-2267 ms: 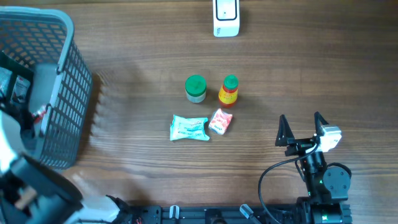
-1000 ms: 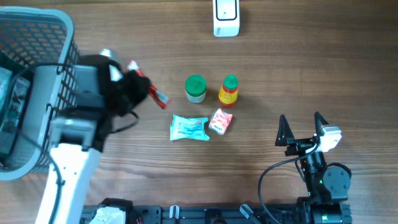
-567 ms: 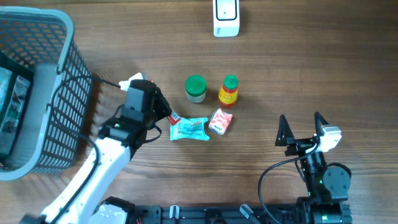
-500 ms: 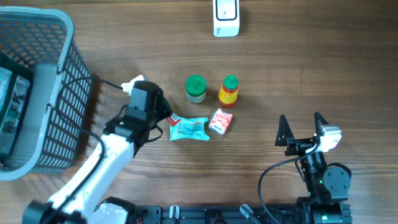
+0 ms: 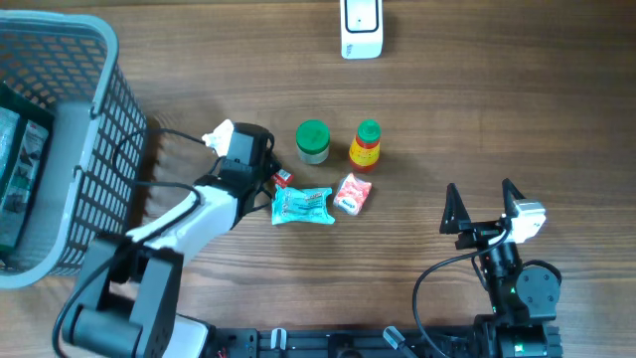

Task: Scan the item barcode
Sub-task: 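Carry the red tube out and lay it left of the green jar, then reach the left gripper into the basket and grasp the green 3M gloves pack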

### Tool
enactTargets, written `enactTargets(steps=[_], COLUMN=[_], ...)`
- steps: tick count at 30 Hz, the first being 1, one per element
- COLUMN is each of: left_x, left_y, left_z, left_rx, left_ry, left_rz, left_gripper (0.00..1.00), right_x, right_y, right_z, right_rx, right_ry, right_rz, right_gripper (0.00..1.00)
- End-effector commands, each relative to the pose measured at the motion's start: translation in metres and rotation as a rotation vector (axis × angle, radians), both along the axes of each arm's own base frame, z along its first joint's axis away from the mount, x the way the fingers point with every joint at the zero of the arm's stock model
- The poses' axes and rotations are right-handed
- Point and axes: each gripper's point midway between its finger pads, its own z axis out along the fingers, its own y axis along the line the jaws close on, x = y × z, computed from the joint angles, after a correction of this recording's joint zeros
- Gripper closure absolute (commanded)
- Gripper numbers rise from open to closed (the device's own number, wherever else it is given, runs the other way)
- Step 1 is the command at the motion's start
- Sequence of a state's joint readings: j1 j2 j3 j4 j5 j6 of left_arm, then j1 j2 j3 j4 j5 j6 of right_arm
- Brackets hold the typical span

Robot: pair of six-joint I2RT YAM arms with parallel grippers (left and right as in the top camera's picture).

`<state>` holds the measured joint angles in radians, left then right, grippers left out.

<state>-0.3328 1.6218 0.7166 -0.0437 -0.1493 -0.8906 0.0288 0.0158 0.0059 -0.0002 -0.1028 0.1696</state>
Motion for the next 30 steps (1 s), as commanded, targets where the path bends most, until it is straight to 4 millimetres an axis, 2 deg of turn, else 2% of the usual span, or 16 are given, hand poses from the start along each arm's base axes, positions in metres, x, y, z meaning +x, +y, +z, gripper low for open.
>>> enactTargets(steps=[1,2,5,6,8,11,12,15,18,22,24,26,28,30], left_x=[-0.001,0.0,0.01,0.015,0.024,0.037,0.041,0.045,0.042,0.035,0.028,0.02,0.012,0.007], left_y=[0.0,-0.002,-0.012,-0.015,-0.021,-0.027,-0.027,-0.018,0.002,0.046,0.072,0.103,0.136,0.164], left_z=[-0.007,-0.006,0.013,0.022,0.045,0.092,0.119,0.176,0.227,0.308,0.34,0.366,0.383,0.388], left_rx=[-0.016,-0.024,-0.063,-0.077,-0.086,-0.075,-0.06,-0.003,0.079,0.246,0.311,0.361,0.399,0.409], left_ry=[0.013,0.008,-0.04,-0.061,-0.118,-0.219,-0.266,-0.36,-0.435,-0.565,-0.606,-0.634,-0.653,-0.653], left_rz=[0.033,0.028,-0.002,-0.009,-0.051,-0.109,-0.132,-0.171,-0.153,-0.079,-0.007,0.1,0.206,0.295], left_gripper=[0.82,0.77,0.49,0.46,0.33,0.18,0.13,0.08,0.01,0.0,0.0,0.0,0.0,0.0], right_x=[0.0,0.0,0.0,0.0,0.0,0.0,0.0,0.0,0.0,0.0,0.0,0.0,0.0,0.0], right_y=[-0.001,-0.001,-0.001,-0.001,-0.001,-0.001,-0.001,-0.001,-0.001,-0.001,-0.001,-0.001,-0.001,-0.001], right_z=[0.001,0.001,0.001,0.001,0.001,0.001,0.001,0.001,0.001,0.001,0.001,0.001,0.001,0.001], right_rx=[-0.012,-0.012,-0.012,-0.012,-0.012,-0.012,-0.012,-0.012,-0.012,-0.012,-0.012,-0.012,-0.012,-0.012], right_ry=[-0.007,-0.007,-0.007,-0.007,-0.007,-0.007,-0.007,-0.007,-0.007,-0.007,-0.007,-0.007,-0.007,-0.007], right_rz=[-0.008,-0.008,-0.008,-0.008,-0.008,-0.008,-0.008,-0.008,-0.008,-0.008,-0.008,-0.008,-0.008,-0.008], right_gripper=[0.0,0.0,0.0,0.0,0.0,0.0,0.0,0.0,0.0,0.0,0.0,0.0,0.0,0.0])
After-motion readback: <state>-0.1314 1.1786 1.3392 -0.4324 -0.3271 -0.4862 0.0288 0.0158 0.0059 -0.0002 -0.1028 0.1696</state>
